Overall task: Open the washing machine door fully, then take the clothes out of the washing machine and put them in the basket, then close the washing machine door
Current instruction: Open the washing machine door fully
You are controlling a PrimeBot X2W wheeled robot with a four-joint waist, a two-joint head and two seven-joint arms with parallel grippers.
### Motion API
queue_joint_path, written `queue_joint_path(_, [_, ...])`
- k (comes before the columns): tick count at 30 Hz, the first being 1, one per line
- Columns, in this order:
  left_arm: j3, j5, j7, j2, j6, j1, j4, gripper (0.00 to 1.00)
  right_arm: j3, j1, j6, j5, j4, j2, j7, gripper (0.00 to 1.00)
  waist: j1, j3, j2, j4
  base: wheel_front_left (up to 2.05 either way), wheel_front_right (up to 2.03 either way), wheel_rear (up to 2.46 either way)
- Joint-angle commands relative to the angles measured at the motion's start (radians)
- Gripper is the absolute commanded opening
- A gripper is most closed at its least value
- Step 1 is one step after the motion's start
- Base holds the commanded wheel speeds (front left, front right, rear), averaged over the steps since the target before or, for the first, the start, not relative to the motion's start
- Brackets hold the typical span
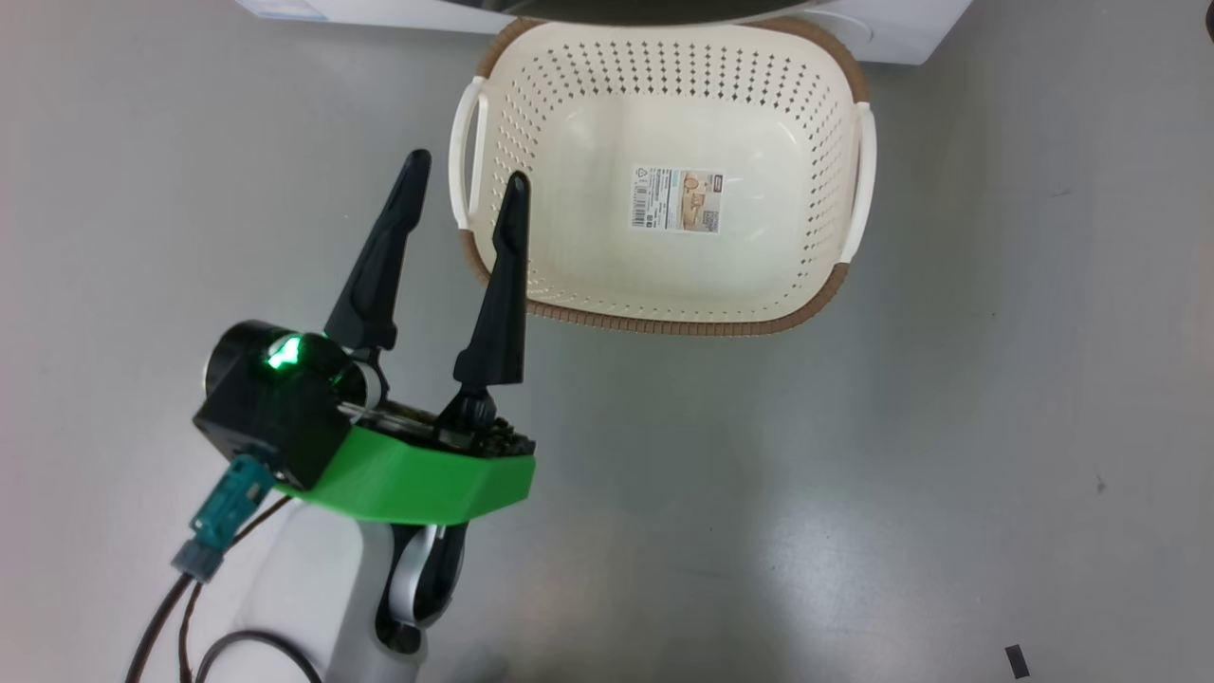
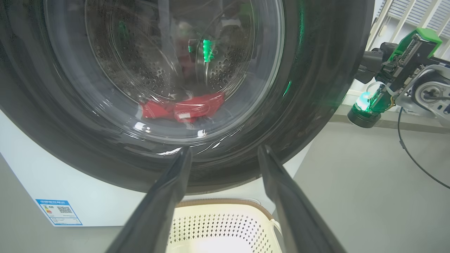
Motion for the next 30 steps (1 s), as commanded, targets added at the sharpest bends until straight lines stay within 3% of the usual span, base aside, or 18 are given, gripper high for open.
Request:
queue_joint_path(1, [0.033,0.0,-0.005,0.025,0.007,-0.004,-0.021,1.0,0.017,0.006,0.001,-0.008,-0.038,0.027,0.017,0.0,0.0,-0.006,-0.0001,-0.006,0.0,0.0,0.0])
queue_joint_path(30, [0.098,0.028,-0.005,0.025,-0.003,0.067,0.048,1.0,0.061,0.215,0.001,-0.012,-0.072,0.094,0.098,0.0,0.0,-0.166,-0.0001,-0.055,0.0,0.0,0.0])
